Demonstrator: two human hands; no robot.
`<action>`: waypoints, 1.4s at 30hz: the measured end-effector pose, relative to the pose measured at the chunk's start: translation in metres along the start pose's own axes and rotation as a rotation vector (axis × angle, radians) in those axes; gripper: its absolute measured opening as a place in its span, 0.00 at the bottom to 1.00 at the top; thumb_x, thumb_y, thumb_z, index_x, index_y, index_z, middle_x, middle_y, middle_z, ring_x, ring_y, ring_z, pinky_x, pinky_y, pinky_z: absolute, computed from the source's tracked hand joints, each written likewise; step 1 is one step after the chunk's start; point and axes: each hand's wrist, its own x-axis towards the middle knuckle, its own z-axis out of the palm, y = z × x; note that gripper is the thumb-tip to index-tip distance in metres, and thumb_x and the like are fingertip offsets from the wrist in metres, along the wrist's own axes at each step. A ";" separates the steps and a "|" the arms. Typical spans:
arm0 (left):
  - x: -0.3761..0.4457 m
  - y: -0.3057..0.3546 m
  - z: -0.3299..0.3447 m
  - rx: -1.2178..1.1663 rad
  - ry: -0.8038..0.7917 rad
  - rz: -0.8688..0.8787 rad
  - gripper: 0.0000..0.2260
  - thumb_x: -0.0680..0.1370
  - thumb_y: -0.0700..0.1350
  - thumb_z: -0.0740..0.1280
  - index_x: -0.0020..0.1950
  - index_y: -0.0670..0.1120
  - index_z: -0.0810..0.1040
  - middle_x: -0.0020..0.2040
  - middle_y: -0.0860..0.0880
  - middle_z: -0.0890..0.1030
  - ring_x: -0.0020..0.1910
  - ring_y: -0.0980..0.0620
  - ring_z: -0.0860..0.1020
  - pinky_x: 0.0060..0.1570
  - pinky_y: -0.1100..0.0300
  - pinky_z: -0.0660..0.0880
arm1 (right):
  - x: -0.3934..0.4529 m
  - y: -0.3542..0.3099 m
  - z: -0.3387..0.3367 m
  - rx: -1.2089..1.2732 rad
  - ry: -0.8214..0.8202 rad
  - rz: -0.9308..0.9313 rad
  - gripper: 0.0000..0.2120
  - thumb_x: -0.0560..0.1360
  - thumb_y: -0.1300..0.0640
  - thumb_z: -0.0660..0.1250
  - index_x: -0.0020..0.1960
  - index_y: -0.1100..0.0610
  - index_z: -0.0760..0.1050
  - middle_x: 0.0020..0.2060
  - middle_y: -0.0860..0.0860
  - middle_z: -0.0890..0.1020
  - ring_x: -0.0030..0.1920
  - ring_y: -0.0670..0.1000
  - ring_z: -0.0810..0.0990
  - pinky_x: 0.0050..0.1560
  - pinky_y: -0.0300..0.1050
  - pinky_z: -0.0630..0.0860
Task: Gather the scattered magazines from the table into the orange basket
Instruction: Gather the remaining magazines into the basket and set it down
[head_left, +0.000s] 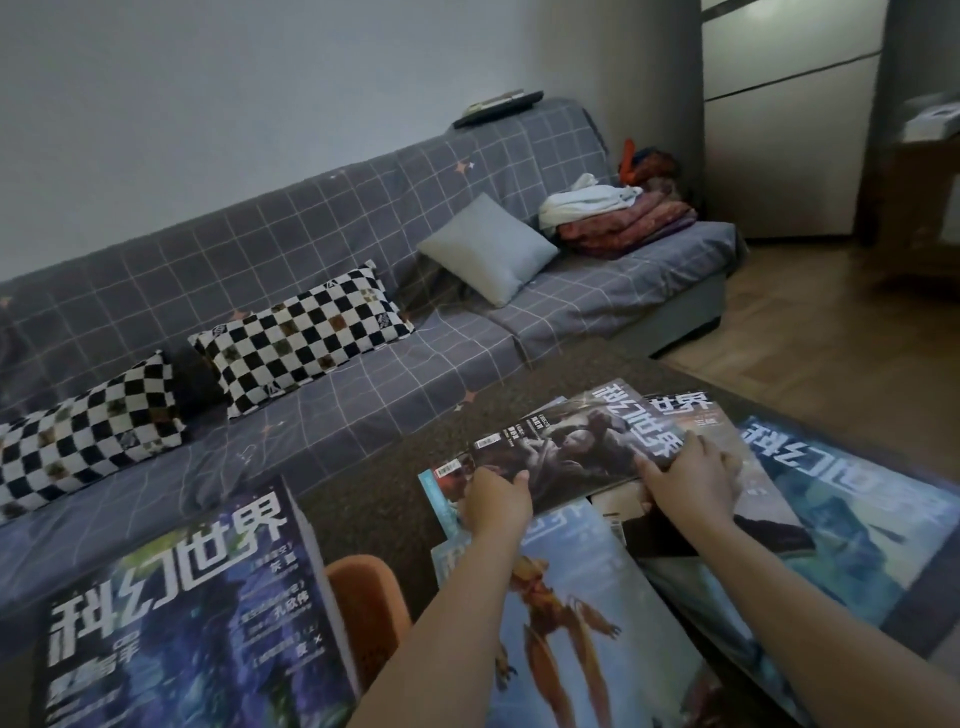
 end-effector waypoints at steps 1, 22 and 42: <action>0.005 0.000 0.000 -0.060 0.012 -0.036 0.22 0.77 0.51 0.68 0.66 0.39 0.73 0.65 0.41 0.76 0.64 0.41 0.74 0.64 0.51 0.70 | 0.004 -0.001 0.001 -0.018 -0.005 0.009 0.34 0.72 0.42 0.66 0.70 0.60 0.62 0.69 0.58 0.67 0.69 0.61 0.61 0.67 0.59 0.63; -0.131 -0.010 -0.016 -0.670 -0.055 -0.066 0.11 0.76 0.43 0.70 0.52 0.47 0.70 0.55 0.41 0.78 0.52 0.44 0.77 0.58 0.49 0.75 | -0.093 0.018 -0.041 1.213 -0.314 0.396 0.26 0.71 0.63 0.71 0.66 0.60 0.66 0.59 0.60 0.77 0.53 0.58 0.79 0.46 0.51 0.80; -0.195 -0.109 -0.226 -1.040 -0.145 0.032 0.08 0.74 0.36 0.69 0.52 0.43 0.81 0.44 0.42 0.84 0.37 0.47 0.83 0.30 0.58 0.79 | -0.234 -0.038 -0.112 1.423 -0.781 -0.013 0.21 0.76 0.69 0.60 0.61 0.48 0.73 0.53 0.56 0.82 0.50 0.57 0.82 0.42 0.52 0.80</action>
